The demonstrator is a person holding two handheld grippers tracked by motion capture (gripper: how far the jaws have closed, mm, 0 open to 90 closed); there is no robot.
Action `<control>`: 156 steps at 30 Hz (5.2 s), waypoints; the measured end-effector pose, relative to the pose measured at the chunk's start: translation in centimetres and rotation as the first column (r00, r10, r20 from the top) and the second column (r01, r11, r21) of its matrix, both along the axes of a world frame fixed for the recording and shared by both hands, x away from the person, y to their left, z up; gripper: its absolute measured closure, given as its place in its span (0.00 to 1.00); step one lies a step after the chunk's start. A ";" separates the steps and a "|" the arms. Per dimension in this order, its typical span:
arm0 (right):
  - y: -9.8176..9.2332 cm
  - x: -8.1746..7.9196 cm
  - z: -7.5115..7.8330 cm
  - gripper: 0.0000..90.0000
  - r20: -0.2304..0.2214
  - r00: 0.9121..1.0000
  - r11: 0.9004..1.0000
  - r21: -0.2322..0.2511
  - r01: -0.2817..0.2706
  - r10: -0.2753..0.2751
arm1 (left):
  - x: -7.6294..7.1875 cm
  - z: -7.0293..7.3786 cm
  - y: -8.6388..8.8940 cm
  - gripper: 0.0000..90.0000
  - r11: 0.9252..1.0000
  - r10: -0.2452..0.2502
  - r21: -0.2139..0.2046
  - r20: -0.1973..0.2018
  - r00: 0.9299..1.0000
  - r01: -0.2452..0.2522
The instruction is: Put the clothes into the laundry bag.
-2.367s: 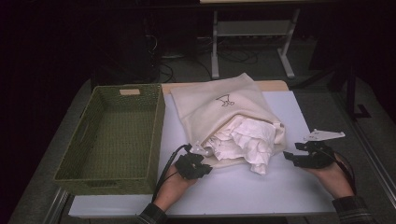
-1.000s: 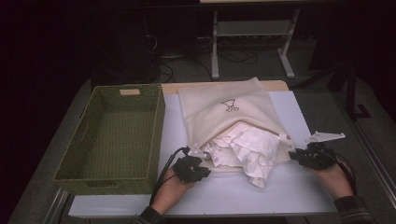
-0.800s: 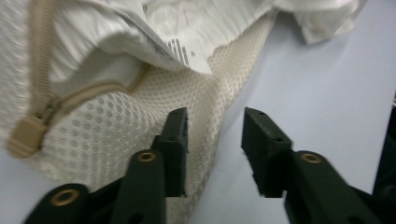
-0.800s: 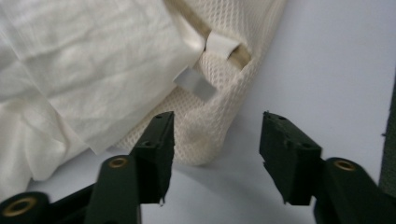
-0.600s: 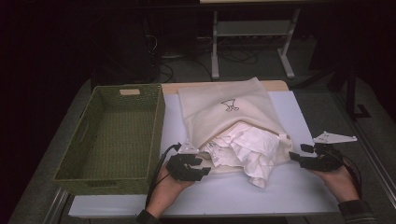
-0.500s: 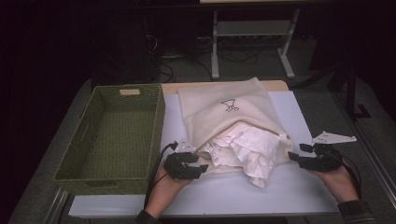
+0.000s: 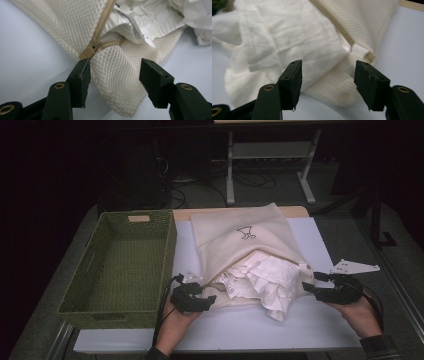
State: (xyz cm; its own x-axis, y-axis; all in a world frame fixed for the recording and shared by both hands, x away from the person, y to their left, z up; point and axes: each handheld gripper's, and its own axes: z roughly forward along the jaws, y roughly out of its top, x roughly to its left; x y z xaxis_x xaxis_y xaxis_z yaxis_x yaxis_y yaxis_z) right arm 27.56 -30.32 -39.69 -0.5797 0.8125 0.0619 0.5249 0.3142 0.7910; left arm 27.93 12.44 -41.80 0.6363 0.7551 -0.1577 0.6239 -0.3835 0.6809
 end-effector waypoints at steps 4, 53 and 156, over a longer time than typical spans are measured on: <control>1.3 -0.2 0.4 0.42 0.005 0.998 0.998 0.015 -0.062 0.062 | 0.3 -1.0 -0.1 0.44 1.000 0.024 0.020 -0.028 0.999 -0.023; 14.6 10.1 -2.7 0.93 0.024 0.996 0.978 -0.192 -0.081 0.087 | 0.5 -1.8 -0.9 0.94 0.997 -0.078 0.007 -0.113 0.991 0.079; 19.4 14.9 -4.3 0.88 0.075 0.997 0.989 -0.143 0.044 -0.034 | 0.4 -1.6 -0.7 0.94 0.996 -0.093 -0.009 -0.121 0.988 0.093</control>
State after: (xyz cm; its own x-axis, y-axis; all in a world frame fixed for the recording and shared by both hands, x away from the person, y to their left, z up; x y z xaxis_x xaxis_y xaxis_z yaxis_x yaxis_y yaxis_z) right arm 42.50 -10.95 -44.02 -0.5458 0.8321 -0.0983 0.4821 0.4079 0.7754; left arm 28.30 11.70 -43.39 0.6800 0.6928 -0.2401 0.6633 -0.4417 0.6042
